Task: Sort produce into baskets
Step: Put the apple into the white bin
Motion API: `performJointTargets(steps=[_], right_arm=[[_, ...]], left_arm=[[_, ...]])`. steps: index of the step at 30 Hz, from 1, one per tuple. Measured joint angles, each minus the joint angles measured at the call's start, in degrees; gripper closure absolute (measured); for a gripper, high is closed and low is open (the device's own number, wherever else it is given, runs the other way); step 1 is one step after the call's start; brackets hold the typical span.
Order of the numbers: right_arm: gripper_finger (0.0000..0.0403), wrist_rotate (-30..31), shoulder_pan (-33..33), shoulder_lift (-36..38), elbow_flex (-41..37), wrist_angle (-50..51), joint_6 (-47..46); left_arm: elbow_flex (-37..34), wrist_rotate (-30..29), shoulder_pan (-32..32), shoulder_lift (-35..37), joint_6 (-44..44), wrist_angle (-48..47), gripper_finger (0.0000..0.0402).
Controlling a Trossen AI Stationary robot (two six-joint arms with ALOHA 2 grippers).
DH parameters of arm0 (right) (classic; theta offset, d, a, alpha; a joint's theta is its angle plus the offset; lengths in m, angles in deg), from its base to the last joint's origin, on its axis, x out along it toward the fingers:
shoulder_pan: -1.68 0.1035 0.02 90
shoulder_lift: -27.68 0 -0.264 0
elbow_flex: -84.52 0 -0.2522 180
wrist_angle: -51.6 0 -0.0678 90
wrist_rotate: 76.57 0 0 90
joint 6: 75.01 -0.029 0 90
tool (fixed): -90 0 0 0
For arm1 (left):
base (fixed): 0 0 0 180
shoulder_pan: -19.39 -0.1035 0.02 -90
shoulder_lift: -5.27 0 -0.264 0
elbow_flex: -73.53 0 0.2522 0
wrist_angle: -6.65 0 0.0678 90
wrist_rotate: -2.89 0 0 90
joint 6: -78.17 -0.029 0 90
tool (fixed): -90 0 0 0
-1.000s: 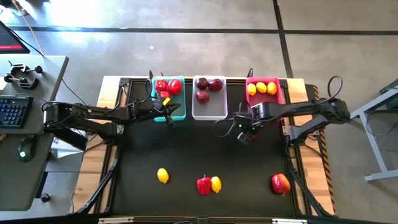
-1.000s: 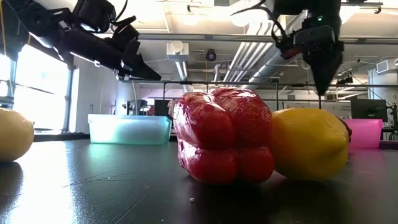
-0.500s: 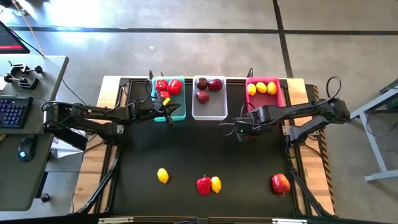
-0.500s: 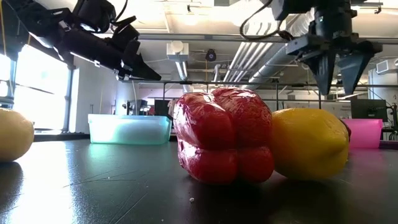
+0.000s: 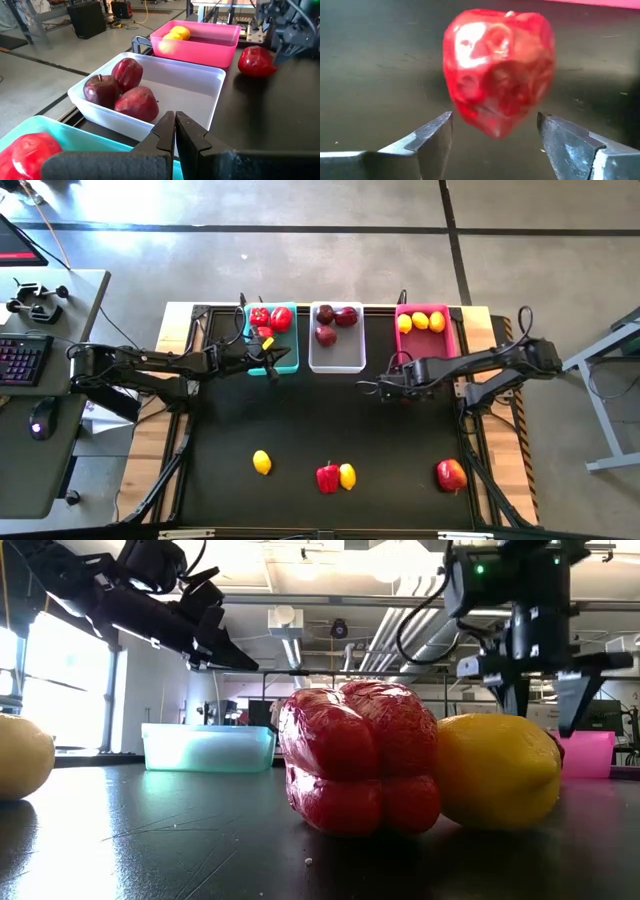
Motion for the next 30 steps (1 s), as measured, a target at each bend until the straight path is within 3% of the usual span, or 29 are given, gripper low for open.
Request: performJointTargets(steps=[8, 13, 21, 30], right_arm=[[0.0123, 0.78, -1.24, 0.00, -5.94, -4.92, 0.62], [0.0123, 2.70, -1.22, 0.02, -9.16, -9.36, 5.95], [0.0123, 7.31, -1.20, 0.02, -9.92, -9.92, 17.84], [0.0147, 7.95, -1.35, 0.02, -9.92, -11.76, 20.91]], left_arm=[[0.00, 0.01, 0.00, 0.00, 0.01, 0.00, 0.0401], [0.00, 0.01, 0.00, 0.00, 0.17, 0.01, 0.0401], [0.00, 0.02, 0.00, 0.00, 0.45, 0.00, 0.0401], [0.00, 0.03, 0.00, 0.00, 1.11, 0.00, 0.0401]])
